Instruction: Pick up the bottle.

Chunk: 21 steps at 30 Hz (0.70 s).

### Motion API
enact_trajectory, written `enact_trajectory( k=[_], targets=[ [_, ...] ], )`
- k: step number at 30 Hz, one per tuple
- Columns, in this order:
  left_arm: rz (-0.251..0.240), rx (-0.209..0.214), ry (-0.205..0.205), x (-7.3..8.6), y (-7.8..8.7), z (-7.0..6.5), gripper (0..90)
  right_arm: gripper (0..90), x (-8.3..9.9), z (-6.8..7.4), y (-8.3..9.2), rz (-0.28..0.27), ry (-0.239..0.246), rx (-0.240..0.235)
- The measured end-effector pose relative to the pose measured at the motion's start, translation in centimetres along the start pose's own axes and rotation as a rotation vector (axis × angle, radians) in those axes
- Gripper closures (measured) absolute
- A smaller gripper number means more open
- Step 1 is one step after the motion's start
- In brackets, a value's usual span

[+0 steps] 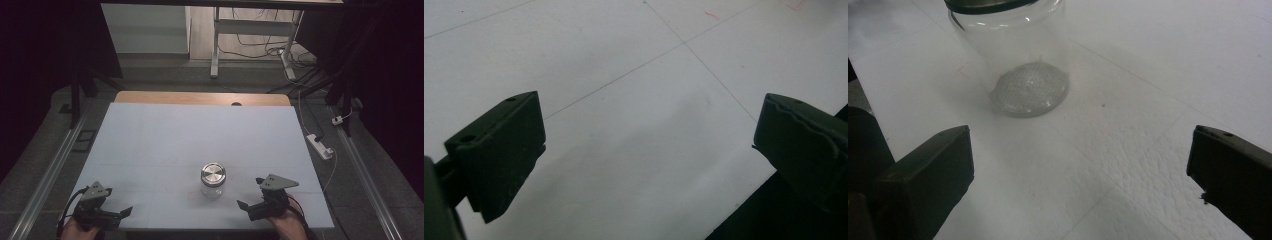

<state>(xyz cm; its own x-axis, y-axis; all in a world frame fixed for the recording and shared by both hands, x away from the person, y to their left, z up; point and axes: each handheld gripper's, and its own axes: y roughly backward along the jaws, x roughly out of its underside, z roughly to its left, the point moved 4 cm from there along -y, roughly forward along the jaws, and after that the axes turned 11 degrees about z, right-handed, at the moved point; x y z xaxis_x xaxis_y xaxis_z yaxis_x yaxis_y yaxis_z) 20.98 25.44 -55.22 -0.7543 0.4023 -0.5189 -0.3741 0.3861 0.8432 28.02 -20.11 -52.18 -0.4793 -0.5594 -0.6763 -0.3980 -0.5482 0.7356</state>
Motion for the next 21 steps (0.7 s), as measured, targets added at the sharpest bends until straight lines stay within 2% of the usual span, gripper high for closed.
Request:
enact_trajectory(
  k=[6,11,21],
  targets=[
    [0.0,0.002,0.001,0.0,0.0,0.0,1.1,0.0,-0.5,0.1,-0.4,-0.008,0.019,-0.007],
    [0.0,0.004,0.0,0.0,0.0,0.0,1.1,0.0,-1.0,0.5,-0.9,-0.006,0.013,-0.028],
    [-0.002,0.007,0.0,0.0,0.0,0.0,1.0,0.0,-2.4,1.3,-2.9,0.023,0.028,-0.066]
  ],
)
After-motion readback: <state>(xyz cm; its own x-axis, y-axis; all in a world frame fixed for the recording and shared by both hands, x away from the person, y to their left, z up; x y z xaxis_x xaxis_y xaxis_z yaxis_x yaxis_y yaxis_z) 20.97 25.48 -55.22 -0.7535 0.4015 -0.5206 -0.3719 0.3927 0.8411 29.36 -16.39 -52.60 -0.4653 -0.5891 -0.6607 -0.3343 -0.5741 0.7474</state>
